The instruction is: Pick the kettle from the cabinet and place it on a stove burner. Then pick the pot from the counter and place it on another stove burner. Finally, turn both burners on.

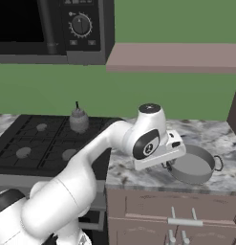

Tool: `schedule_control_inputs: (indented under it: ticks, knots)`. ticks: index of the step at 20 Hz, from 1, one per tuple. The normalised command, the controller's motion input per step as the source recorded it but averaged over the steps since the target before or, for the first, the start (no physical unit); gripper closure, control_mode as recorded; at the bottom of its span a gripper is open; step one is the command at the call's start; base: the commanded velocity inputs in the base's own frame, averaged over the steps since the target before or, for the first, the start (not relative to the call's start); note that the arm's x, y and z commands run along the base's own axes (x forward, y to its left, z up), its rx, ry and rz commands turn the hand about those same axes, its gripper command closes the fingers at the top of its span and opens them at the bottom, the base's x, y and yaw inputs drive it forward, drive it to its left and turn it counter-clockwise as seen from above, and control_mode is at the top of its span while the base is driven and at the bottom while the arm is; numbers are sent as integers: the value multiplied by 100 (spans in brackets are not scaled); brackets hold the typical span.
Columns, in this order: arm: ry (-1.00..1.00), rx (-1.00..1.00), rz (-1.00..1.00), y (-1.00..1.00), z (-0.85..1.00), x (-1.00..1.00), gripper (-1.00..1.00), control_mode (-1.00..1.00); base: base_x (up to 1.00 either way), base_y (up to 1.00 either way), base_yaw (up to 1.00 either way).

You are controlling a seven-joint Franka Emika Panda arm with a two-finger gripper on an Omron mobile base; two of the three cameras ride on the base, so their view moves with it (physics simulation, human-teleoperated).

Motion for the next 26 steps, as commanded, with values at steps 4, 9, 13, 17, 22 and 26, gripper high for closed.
schedule_control_inputs:
  ticks: [4, 9, 13, 17, 22, 26]
  knots:
    - [3, 3, 0, -1, -15, 25, -100, -100, 0, 0, 0]
    - [0, 4, 0, -6, -11, 24, -100, -100, 0, 0, 0]
    - [0, 3, 0, -9, -8, 21, -100, -100, 0, 0, 0]
    - [0, 2, 0, -14, -9, 16, -100, -100, 0, 0, 0]
    - [0, 0, 0, -13, -12, 17, -100, -100, 0, 0, 0]
    - [0, 0, 0, -13, -18, 17, -100, -100, 0, 0, 0]
